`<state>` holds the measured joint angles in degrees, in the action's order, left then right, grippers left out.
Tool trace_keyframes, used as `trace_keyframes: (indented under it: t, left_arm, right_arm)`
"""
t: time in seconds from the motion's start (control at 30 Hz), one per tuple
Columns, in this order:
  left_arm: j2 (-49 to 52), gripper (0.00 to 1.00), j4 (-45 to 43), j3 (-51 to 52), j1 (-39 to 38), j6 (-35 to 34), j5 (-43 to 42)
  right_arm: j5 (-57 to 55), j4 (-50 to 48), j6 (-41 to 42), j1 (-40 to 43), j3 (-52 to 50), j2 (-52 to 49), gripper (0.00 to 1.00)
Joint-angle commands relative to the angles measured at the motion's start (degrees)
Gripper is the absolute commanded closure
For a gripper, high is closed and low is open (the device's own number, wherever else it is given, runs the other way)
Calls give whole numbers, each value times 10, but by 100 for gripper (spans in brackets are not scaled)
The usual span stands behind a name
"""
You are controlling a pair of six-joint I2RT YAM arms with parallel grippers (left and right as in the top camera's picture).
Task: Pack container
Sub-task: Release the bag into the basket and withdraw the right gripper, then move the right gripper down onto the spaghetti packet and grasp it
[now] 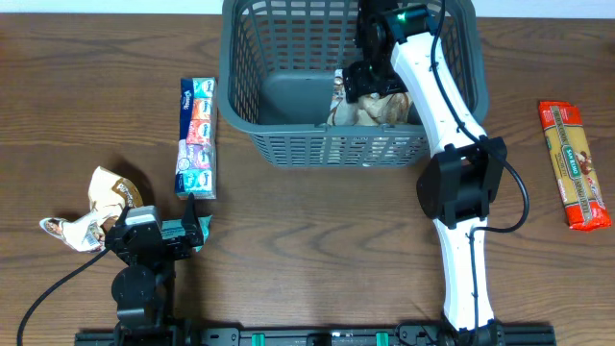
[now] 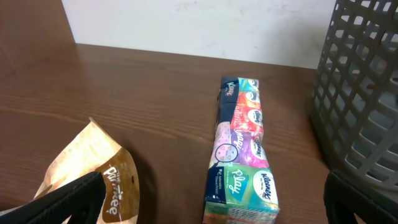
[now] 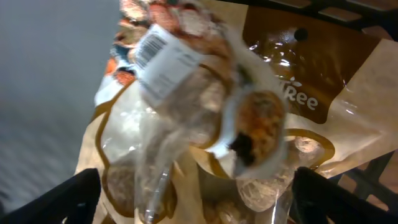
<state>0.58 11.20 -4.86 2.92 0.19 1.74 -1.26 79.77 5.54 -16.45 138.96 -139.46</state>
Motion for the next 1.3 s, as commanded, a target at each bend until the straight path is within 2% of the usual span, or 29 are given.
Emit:
trace_keyframes:
  t: [0.0,0.13,0.4,0.5,0.7,0.8,0.97,1.2,1.27]
  left_arm:
    - [-3,1,15,10,3,-1,3]
    - [-3,1,15,10,3,-1,3]
    - [-3,1,15,10,3,-1,3]
    - [-3,1,15,10,3,-1,3]
    - [-3,1,15,10,3,-1,3]
    - [-3,1,15,10,3,-1,3]
    - [-3,1,15,10,3,-1,3]
    - [-3,1,15,10,3,-1,3]
    - [-3,1,15,10,3,-1,3]
  right_arm:
    - [-9,6,0,4,23,-1,7]
    - [-9,28,-1,4,90,3,1]
    - [-14,101,0,12,346,63,1]
    - [-57,129,8,36,393,120,1]
    - [-194,160,106,143,396,231,1]
    - [-198,176,130,213,395,257,1]
    - [-115,175,75,282,392,265,1]
    - [-132,174,17,304,383,264,1]
    - [-163,171,-34,311,379,252,1]
